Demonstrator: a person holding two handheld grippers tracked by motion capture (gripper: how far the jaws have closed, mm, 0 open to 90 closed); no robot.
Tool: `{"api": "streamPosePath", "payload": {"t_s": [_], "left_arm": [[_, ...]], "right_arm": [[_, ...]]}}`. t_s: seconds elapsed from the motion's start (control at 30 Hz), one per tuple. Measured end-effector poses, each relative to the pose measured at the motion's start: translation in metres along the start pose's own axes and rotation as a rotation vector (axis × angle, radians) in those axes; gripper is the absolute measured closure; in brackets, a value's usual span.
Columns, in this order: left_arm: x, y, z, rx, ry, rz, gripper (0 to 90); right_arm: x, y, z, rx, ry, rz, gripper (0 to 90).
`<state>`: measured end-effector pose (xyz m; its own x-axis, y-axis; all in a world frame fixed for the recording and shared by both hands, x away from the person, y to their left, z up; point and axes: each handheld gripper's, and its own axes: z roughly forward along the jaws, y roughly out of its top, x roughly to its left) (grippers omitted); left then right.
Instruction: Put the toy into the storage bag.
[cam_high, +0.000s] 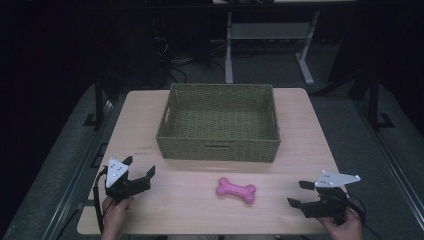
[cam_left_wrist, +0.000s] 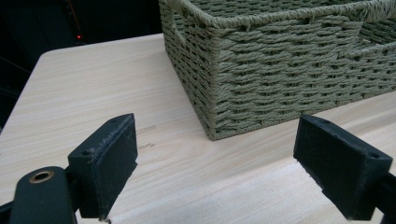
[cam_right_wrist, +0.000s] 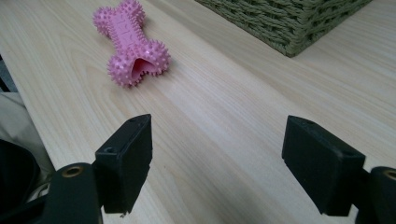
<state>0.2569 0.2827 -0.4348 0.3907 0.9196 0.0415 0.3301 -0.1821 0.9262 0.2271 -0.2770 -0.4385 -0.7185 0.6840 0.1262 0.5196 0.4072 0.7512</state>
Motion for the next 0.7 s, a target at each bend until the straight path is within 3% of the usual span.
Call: {"api": "streamPosePath", "payload": {"t_s": [0.2, 0.7], "left_arm": [[-0.001, 0.001, 0.002, -0.004, -0.009, -0.021, 13.0], [0.002, 0.002, 0.003, -0.002, -0.007, -0.018, 13.0]], "right_arm": [[0.001, 0.007, 0.001, 0.013, 0.015, -0.002, 23.1], [0.001, 0.029, 0.006, 0.054, 0.055, -0.021, 22.1]]}}
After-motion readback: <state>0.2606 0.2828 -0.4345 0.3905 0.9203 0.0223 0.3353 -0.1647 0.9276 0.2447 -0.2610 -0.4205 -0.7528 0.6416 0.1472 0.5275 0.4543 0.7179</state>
